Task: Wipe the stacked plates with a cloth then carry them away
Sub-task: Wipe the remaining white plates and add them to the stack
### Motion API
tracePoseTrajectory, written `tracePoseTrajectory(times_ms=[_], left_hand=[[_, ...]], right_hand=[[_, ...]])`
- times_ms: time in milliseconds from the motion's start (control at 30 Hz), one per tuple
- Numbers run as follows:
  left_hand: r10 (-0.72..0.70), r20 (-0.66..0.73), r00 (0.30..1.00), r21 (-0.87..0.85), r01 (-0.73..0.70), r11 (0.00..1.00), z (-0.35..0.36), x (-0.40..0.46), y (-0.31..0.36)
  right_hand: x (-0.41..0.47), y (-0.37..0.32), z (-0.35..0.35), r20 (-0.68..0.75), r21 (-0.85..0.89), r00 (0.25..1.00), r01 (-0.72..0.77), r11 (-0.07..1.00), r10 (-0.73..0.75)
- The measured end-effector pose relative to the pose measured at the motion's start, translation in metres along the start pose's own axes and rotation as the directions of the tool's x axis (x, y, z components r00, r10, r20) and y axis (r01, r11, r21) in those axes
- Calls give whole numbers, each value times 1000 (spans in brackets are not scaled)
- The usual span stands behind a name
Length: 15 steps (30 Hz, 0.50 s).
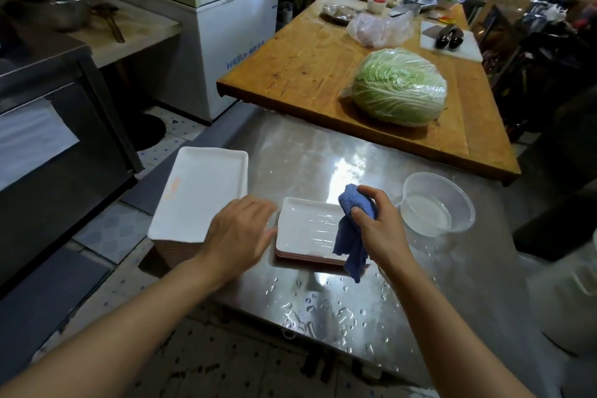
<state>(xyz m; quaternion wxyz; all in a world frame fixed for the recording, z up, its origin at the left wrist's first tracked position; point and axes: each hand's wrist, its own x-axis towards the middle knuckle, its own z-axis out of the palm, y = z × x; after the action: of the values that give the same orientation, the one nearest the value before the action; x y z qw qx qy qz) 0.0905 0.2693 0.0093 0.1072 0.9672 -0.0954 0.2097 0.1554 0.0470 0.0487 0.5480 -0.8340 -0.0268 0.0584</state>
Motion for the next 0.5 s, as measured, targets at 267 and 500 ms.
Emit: tracePoseTrajectory(times_ms=[267,500], left_hand=[[-596,430,678,-67,683,728,86,28,37],[-710,448,544,-27,802,597,121,31,21]], right_hand=[[10,35,-35,-34,23,997,-69,997,69],[21,62,-57,-67,42,991,-113,993,116]])
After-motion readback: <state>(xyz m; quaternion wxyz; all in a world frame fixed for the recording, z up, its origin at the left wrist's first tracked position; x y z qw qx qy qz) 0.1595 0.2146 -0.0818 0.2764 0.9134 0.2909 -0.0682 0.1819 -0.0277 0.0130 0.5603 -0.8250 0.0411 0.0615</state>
